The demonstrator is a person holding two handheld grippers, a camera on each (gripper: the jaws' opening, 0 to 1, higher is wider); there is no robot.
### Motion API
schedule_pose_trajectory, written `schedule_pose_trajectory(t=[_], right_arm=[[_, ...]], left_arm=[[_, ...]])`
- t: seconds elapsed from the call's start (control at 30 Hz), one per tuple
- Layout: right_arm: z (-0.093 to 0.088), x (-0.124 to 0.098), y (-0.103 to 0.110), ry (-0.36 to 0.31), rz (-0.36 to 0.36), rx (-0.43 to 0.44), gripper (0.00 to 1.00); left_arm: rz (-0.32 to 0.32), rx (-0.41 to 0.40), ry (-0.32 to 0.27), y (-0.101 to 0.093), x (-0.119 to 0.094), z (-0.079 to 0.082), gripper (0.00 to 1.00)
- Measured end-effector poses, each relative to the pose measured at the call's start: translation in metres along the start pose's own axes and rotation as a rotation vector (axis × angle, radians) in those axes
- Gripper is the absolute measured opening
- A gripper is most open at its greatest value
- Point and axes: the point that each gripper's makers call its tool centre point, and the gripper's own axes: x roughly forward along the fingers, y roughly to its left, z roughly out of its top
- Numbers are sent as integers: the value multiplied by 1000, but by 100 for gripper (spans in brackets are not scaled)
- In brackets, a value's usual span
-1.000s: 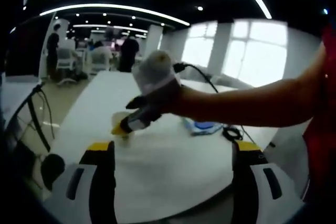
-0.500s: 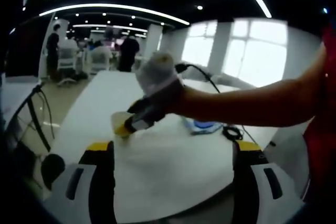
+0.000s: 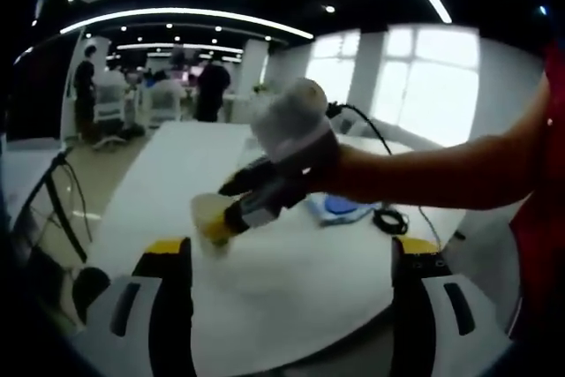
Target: Arrange the tabletop items into an orderly group along one side of the table until the central work area is clear of visible clutter.
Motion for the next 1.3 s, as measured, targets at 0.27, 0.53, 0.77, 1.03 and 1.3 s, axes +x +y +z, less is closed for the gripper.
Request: schedule_pose_trajectory(t=[0.27,0.53,0.77,1.03,1.3], right_arm=[[-4,-35,11,-25,8,-10,46],[-14,-72,9,-30,-20,-19,46],[-34,-103,-6,-15,-75,-6,46],[-54,-133,-34,-2,-141,24,46],[-64,-145,-73,1,-190,50,46]], left_arm=[[-22,18,9,-7,4,1,91],[-68,44,21,-21,16,4,91],[-134,69,40,-44,34,4,91],[-198,97,51,-67,57,8,91],[-231,116,68,-78,75,9,90]])
